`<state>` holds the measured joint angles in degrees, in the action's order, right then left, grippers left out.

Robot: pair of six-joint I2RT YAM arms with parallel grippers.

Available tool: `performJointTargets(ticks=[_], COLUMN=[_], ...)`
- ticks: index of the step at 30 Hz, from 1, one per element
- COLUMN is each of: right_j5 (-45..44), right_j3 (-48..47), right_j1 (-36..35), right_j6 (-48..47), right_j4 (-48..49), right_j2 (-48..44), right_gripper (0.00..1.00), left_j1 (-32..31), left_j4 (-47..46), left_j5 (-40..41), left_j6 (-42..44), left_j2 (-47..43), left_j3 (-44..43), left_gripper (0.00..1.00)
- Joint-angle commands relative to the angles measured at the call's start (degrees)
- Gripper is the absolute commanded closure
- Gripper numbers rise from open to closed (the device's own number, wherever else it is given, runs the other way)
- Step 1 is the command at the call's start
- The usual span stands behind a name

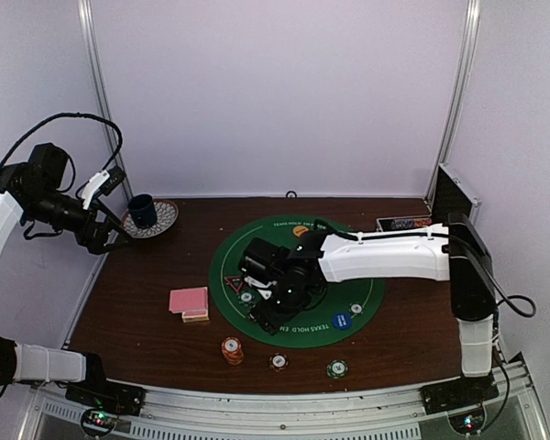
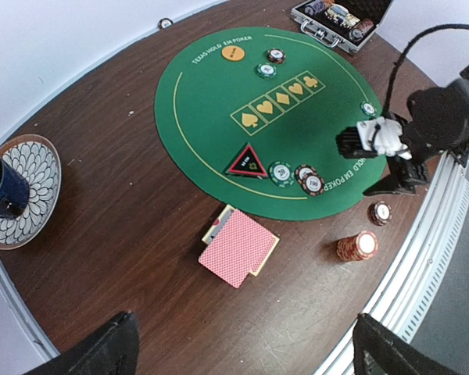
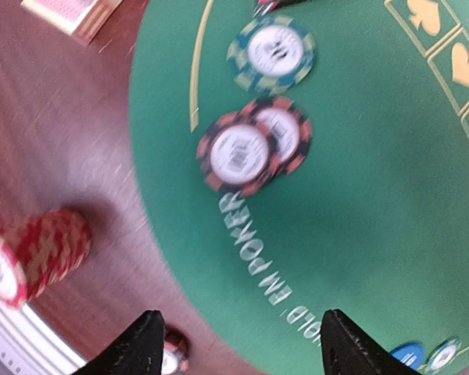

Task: Distribute texas hold em gaming equipment

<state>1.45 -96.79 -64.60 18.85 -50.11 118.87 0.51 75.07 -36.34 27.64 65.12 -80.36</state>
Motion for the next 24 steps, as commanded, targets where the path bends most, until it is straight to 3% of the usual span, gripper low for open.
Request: performJointTargets(ticks=[1,5,9,24], right_j5=[-0.54,1.01,1.86,3.99], right_j3=[6.41,10.14,10.70,11.29], right_j1=[-3.99,-6.61,-7.50,-7.74], right_j6=[2.62,3.80,4.00,3.21], right_j4=[1.63,3.97,4.44,5.55], right_j2=[-4.27,-6.18,-5.11,-0.70], right_gripper=[0.25,0.15,0.13,0.28], left_j1=[-0.33,-0.34,-0.32,-0.30], left_j4=[-0.52,-0.45,-0.46,-0.55], left_j5=[-0.46,-0.92,-1.15,-0.75], left_j6=[1.03,0.93,0.84,0.85], left_j2=[-0.53,-0.17,0.03,-0.01], left_j3=[-0.15,-0.26,-0.63,-0.50], left_gripper=[0.03,0.02,0.02,0.02])
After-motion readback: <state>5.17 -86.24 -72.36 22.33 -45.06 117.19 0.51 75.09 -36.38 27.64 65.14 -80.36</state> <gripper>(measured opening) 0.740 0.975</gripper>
